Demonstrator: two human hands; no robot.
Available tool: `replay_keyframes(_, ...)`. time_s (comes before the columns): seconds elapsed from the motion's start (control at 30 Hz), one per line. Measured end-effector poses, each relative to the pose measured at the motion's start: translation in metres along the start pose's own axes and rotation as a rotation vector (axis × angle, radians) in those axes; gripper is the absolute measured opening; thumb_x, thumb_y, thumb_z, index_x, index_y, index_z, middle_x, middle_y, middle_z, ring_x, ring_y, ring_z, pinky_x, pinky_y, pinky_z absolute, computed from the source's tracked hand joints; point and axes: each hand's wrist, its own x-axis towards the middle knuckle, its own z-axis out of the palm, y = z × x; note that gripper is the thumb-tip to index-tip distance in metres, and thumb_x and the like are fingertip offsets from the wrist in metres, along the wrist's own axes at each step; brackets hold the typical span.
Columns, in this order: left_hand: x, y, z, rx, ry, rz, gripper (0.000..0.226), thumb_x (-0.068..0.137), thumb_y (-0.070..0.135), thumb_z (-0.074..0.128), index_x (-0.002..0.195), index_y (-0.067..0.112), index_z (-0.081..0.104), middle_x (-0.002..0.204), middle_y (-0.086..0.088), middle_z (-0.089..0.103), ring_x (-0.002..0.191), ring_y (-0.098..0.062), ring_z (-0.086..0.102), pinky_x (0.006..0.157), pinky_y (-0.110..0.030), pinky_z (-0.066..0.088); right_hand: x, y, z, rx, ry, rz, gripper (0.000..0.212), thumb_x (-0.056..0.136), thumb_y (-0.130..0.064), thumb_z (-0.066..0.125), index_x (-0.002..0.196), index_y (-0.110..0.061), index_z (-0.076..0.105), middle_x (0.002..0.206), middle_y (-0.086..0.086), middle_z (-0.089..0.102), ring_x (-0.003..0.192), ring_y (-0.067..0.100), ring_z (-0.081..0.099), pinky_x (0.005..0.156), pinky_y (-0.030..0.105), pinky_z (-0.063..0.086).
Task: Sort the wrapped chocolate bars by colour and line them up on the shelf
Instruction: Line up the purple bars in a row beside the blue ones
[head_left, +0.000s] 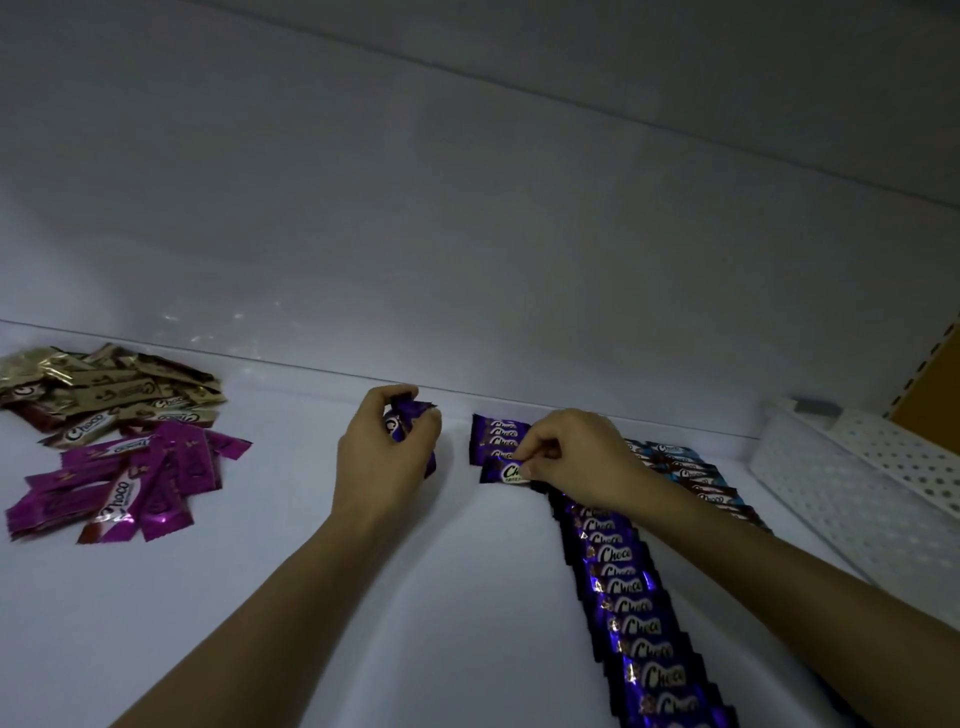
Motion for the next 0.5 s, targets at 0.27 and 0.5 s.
replay_keyframes(0.27,-0.001,-0.001,0.000,0.011,-0.026,0.028,0.020,0.090,0.023,0.063,0.108,0.025,0.055,0.080,0.015,0.056,0.051,0.011,0.054,0.049,-0.026,0.046,0.018,0.000,0.011,0.035,0.026,0.000,0.011,0.079,-0.023,0.075,0.090,-0.025,0.075,0.066,-0.021,0.052,0.064,-0.007,0.048,0.076,0.017,0.034)
replay_keyframes(0.5,-0.001,-0.002,0.001,0.033,-0.089,0.026,0.033,0.087,0.021,0.067,0.115,0.029,0.051,0.083,0.014,0.056,0.048,0.007,0.056,0.038,-0.016,0.045,0.021,0.000,0.011,-0.072,0.023,-0.028,0.022,0.081,-0.026,0.071,0.102,-0.023,0.067,0.087,-0.011,0.055,0.086,0.008,0.052,0.083,0.025,0.038)
